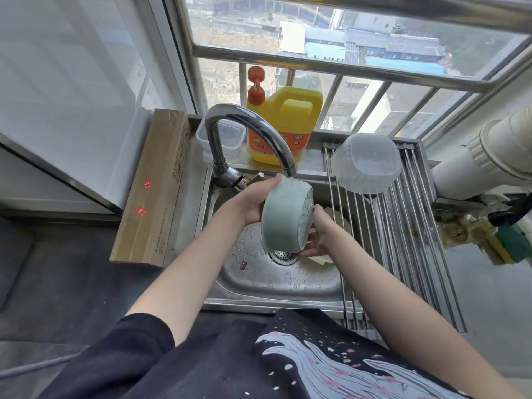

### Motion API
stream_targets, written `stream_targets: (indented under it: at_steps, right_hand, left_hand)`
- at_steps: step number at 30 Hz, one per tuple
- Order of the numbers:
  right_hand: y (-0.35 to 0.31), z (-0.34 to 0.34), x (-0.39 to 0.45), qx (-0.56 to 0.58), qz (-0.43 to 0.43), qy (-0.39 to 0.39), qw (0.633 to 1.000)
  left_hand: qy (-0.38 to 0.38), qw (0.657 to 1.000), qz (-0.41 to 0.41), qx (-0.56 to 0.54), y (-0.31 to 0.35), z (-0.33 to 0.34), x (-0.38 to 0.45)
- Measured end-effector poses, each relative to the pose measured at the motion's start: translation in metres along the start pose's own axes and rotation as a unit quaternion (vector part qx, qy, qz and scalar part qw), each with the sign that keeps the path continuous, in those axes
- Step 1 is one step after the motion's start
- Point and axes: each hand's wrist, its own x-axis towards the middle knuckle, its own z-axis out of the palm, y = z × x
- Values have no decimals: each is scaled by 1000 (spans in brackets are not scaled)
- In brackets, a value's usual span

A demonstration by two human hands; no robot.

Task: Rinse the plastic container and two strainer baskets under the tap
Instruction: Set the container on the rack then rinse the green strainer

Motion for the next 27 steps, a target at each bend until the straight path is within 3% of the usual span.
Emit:
stream_targets:
  at_steps: [6, 8, 16, 24, 27]
  right_hand:
    - [10, -8, 2, -63, 7, -9, 998]
    - [12, -5, 2, -44, -12, -9, 999]
    - [14, 5, 10, -13, -195, 50, 979]
    - [11, -10, 5, 104, -101, -148, 978]
    - [10, -3, 0, 104, -98, -156, 977]
  left_hand:
    - [-44, 990, -8, -132, 3, -6, 4]
    - [-36, 991, -10, -127, -2, -6, 6]
    - [39, 992, 21, -115, -11, -9, 8]
    - [29, 982, 29, -184, -3, 2, 8]
    - [9, 983, 29, -180, -2, 6, 7]
